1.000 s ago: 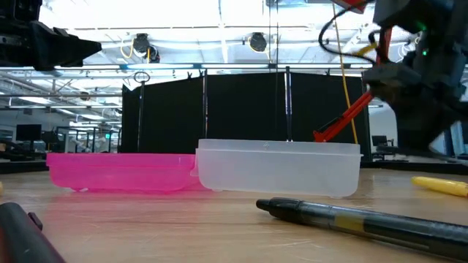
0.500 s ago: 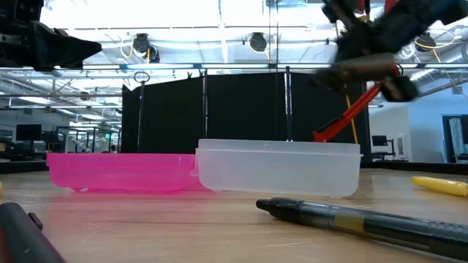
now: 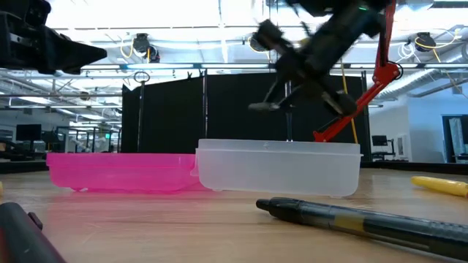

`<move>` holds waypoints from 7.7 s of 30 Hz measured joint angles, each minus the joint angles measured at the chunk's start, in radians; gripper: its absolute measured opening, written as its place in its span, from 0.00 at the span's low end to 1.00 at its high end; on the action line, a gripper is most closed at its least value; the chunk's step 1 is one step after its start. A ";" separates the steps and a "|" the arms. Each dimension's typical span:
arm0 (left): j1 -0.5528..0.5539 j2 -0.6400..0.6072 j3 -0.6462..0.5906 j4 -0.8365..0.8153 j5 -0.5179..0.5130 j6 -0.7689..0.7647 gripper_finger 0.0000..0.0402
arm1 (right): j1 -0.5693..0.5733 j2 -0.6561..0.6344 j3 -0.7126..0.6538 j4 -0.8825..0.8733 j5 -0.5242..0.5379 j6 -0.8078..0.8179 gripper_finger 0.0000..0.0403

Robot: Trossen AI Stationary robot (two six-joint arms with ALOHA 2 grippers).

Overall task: Pick & place school supplies into a supply box
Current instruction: Put the black scissors into the pink box, then put the pink pencil into the pink box

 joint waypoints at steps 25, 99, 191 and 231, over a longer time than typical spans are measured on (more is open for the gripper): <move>0.000 0.000 0.000 -0.009 -0.030 -0.011 0.09 | -0.033 0.239 0.261 -0.336 -0.050 -0.008 0.07; 0.000 0.000 0.000 0.000 -0.031 -0.060 0.09 | -0.013 0.039 0.264 -0.214 -0.011 -0.498 0.29; -0.149 1.827 1.641 -1.468 0.518 -2.270 0.09 | -0.140 -1.028 -0.876 0.569 -0.381 -1.578 0.00; -0.192 1.958 1.608 -1.406 0.491 -0.299 0.16 | -0.140 -1.028 -0.875 0.593 -0.375 -1.545 0.00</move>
